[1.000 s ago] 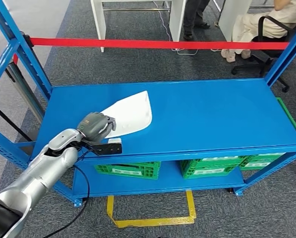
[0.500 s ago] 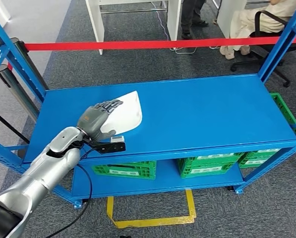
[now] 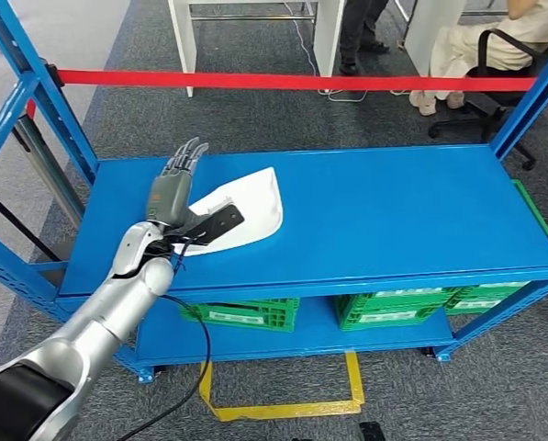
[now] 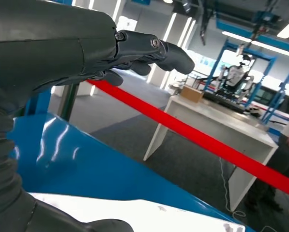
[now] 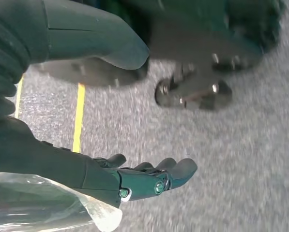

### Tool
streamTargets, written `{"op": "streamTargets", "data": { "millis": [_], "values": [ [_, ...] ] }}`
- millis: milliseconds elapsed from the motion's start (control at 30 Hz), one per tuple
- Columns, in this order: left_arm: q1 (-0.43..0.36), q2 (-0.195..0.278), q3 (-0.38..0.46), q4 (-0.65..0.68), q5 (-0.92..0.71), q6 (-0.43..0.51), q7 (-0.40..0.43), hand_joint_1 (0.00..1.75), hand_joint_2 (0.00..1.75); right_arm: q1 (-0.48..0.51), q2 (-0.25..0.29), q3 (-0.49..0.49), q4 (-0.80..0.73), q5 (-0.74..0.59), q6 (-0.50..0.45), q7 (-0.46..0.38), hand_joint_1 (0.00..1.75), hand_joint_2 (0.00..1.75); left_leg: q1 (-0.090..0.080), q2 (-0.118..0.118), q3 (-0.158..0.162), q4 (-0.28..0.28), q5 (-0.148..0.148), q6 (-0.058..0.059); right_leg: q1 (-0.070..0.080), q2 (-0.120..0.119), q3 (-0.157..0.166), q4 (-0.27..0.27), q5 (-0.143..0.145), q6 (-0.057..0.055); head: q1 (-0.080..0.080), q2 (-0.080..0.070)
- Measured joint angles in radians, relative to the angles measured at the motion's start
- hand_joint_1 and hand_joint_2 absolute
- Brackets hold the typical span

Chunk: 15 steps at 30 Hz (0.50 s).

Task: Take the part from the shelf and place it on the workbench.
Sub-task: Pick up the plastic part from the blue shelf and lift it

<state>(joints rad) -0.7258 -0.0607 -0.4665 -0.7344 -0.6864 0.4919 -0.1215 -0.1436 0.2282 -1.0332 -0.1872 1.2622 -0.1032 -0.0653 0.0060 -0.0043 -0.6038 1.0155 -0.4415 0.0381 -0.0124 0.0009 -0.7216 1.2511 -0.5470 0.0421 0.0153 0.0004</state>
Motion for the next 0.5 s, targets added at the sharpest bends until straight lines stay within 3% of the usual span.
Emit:
{"op": "streamTargets", "data": {
  "millis": [67,133,233,300,433,467,500],
  "values": [
    [-0.022,-0.018,0.022,0.041,0.029,0.006,0.0,0.0,1.75,-0.008,0.003,0.0,0.0,-0.002,-0.001,0.005,0.0,1.75,-0.001,-0.001,0.0,0.002,-0.001,-0.003,0.001,0.0,0.063,-0.131,0.066,-0.006,0.0,0.0],
    [-0.041,-0.029,0.043,0.072,0.05,0.007,-0.004,0.0,1.75,-0.014,0.008,0.0,0.0,-0.006,-0.001,0.007,0.0,1.75,-0.005,-0.001,-0.004,0.005,-0.002,-0.011,0.002,0.001,0.111,-0.224,0.091,-0.013,-0.001,0.0],
    [-0.051,-0.042,0.062,0.105,0.066,0.007,-0.005,0.0,1.75,-0.015,0.016,-0.001,0.0,-0.011,0.0,0.01,0.0,1.75,-0.007,0.0,-0.006,0.003,0.0,-0.025,0.002,0.001,0.121,-0.242,0.09,-0.025,-0.002,0.0],
    [-0.056,-0.048,0.074,0.123,0.079,0.003,-0.003,0.0,1.75,-0.016,0.019,-0.001,0.0,-0.016,0.0,0.01,0.0,1.75,-0.006,0.0,-0.016,0.03,-0.022,-0.036,-0.002,0.0,0.125,-0.248,0.093,-0.036,-0.005,0.0],
    [-0.066,-0.051,0.09,0.169,0.094,-0.028,0.021,0.0,1.75,-0.018,0.02,-0.001,0.0,-0.024,0.002,0.011,0.0,1.75,-0.002,0.001,-0.118,0.259,-0.125,-0.05,-0.004,0.0,0.128,-0.249,0.092,-0.046,-0.008,0.0],
    [-0.066,-0.051,0.091,0.182,0.094,-0.042,0.032,0.0,1.75,-0.018,0.02,-0.001,0.0,-0.027,0.002,0.012,0.0,1.75,-0.001,0.001,-0.131,0.285,-0.125,-0.051,-0.004,0.001,0.128,-0.248,0.092,-0.046,-0.008,0.0],
    [-0.068,-0.052,0.092,0.194,0.093,-0.057,0.045,0.0,1.75,-0.017,0.02,-0.001,0.0,-0.03,0.003,0.013,0.0,1.75,0.0,0.001,-0.126,0.271,-0.105,-0.05,-0.004,0.001,0.128,-0.247,0.091,-0.046,-0.008,0.0]
  ]
}}
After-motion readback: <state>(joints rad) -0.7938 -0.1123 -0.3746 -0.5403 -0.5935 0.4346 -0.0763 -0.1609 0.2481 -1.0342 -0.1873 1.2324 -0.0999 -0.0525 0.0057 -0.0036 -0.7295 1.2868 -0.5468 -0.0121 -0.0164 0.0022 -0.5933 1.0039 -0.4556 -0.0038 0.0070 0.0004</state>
